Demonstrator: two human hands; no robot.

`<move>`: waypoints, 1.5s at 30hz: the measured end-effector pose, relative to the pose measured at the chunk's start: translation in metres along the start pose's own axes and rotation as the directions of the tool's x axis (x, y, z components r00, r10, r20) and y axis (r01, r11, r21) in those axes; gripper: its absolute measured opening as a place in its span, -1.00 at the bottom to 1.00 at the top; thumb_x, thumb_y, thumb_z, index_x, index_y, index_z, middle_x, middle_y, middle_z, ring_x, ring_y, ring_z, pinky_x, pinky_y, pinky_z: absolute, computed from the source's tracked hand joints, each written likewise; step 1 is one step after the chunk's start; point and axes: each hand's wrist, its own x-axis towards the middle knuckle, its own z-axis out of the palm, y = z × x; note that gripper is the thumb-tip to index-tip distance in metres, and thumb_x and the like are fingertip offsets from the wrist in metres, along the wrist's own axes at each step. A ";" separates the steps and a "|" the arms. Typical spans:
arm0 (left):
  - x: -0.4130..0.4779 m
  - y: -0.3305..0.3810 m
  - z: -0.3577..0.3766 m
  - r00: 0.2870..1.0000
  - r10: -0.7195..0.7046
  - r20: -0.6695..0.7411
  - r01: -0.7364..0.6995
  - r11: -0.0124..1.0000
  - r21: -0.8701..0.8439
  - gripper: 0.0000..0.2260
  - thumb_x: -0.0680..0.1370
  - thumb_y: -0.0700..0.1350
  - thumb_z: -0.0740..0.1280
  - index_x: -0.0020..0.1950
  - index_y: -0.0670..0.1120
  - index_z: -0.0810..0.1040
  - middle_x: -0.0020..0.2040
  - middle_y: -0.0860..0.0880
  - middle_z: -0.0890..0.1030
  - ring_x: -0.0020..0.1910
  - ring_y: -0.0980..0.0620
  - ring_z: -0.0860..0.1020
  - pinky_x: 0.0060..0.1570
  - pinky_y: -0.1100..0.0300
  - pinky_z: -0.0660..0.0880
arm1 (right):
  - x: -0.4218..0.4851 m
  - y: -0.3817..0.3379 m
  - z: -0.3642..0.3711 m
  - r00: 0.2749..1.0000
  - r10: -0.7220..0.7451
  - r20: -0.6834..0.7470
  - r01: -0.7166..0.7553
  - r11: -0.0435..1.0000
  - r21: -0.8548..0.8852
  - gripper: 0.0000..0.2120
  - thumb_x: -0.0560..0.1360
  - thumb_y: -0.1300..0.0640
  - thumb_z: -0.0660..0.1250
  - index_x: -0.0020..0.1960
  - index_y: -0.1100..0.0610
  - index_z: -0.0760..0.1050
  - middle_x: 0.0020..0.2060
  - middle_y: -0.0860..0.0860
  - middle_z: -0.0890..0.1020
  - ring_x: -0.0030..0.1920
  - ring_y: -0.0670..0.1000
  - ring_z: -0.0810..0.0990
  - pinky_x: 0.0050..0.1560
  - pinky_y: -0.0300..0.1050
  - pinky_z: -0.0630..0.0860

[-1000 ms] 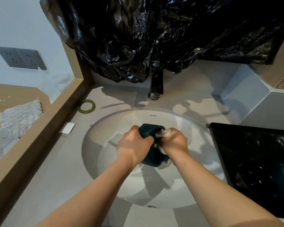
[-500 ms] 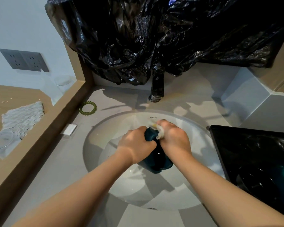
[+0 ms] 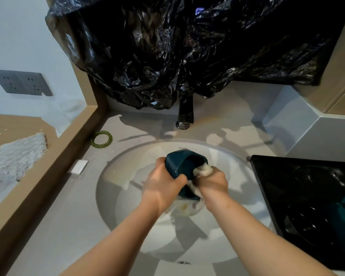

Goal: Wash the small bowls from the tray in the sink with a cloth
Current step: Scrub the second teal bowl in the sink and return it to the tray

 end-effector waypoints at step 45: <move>-0.008 0.016 0.010 0.958 0.159 -0.240 -0.128 0.982 0.141 -0.77 0.44 -0.04 0.32 0.06 -0.03 0.42 -0.15 0.06 0.55 -0.12 -0.02 0.51 -0.17 0.15 0.38 | -0.004 0.001 0.008 0.993 0.090 0.076 -0.114 0.899 0.422 -0.79 0.50 0.35 0.08 -0.25 0.18 0.40 -0.39 0.08 0.41 -0.65 0.01 0.34 -0.59 -0.25 0.31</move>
